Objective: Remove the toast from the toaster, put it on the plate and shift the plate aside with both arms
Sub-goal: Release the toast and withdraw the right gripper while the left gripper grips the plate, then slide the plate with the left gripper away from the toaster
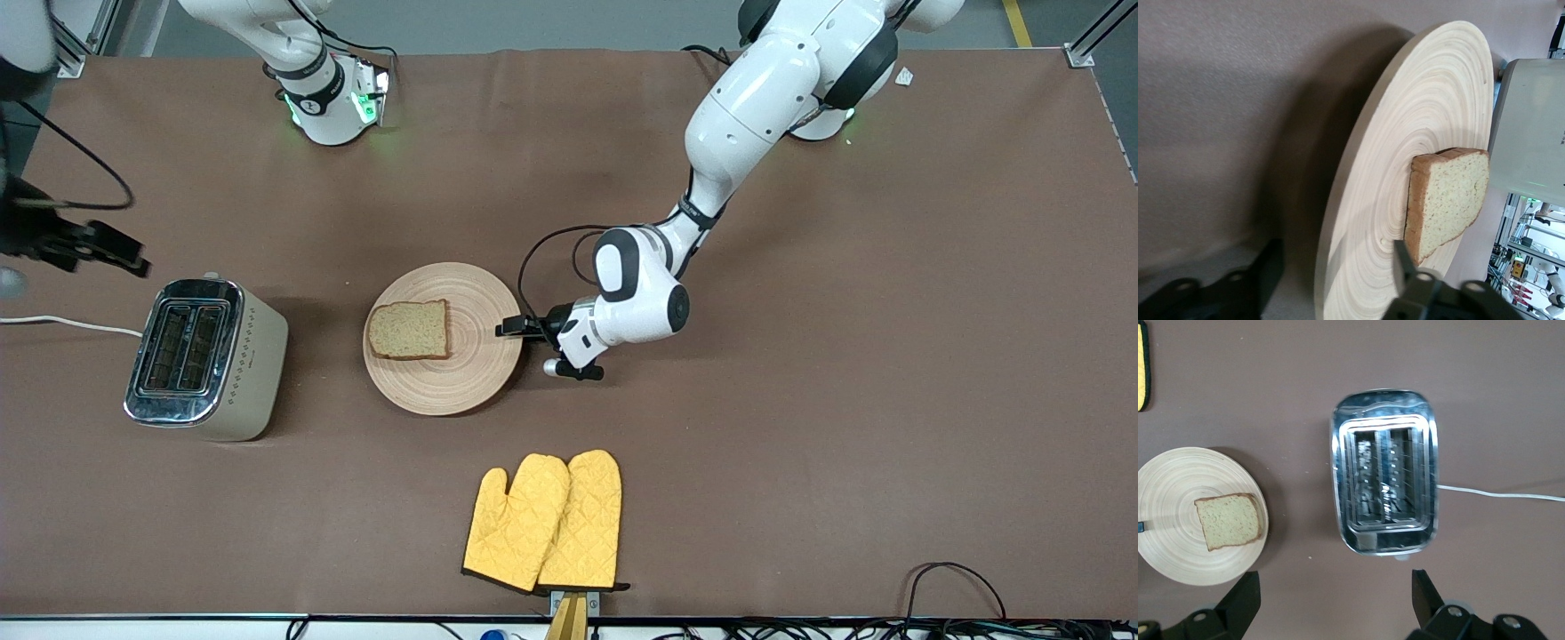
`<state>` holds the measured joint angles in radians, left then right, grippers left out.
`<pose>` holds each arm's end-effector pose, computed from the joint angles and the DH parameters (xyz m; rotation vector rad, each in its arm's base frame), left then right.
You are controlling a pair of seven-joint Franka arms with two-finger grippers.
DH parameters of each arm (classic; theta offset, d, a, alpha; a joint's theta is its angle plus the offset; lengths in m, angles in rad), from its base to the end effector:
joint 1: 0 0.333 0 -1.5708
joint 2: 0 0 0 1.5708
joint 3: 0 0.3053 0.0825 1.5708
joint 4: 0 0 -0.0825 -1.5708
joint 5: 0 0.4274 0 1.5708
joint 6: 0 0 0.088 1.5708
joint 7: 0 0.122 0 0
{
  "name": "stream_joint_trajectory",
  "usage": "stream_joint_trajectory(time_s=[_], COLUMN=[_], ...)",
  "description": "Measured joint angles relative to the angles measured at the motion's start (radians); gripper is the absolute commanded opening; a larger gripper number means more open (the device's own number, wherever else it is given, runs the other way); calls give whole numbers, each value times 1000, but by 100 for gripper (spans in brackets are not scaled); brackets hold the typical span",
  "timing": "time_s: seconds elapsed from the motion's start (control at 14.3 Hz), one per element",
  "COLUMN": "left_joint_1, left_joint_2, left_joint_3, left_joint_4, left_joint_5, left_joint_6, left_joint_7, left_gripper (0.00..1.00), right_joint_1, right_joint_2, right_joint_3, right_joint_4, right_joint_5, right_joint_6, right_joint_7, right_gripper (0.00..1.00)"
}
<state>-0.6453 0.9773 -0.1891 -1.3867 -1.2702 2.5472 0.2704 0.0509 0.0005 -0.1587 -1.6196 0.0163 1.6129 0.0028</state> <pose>0.5367 -0.5481 0.0912 2.2318 0.0663 -0.1615 0.5974 -0.0627 0.5770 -3.1202 0.1739 0.0099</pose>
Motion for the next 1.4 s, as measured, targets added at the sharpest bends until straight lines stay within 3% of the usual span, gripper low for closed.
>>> stream_joint_trajectory(time_s=[0.28, 0.7, 0.84, 1.19, 1.4], left_joint_1=[-2, 37, 140, 592, 793], left_joint_2=[0, -51, -90, -143, -138], left_joint_3=[2, 24, 35, 40, 50], left_joint_4=[1, 28, 29, 80, 140], left_joint_5=[-6, 66, 113, 303, 412], left_joint_6=[4, -31, -199, -810, -1006], left_joint_7=[36, 76, 76, 90, 150], left_gripper=[0, 0, 0, 0, 0], right_joint_1=[-20, -14, -3, 22, 22], right_joint_2=[2, 33, 33, 33, 33], right_joint_3=[0, 10, 11, 13, 12], right_joint_4=[136, 143, 145, 148, 148], right_joint_5=[-1, -1, -1, -1, -1], right_joint_6=[-116, -101, -100, -99, -99], right_joint_7=[-13, -13, -13, -12, -12], right_gripper=[100, 100, 100, 100, 100])
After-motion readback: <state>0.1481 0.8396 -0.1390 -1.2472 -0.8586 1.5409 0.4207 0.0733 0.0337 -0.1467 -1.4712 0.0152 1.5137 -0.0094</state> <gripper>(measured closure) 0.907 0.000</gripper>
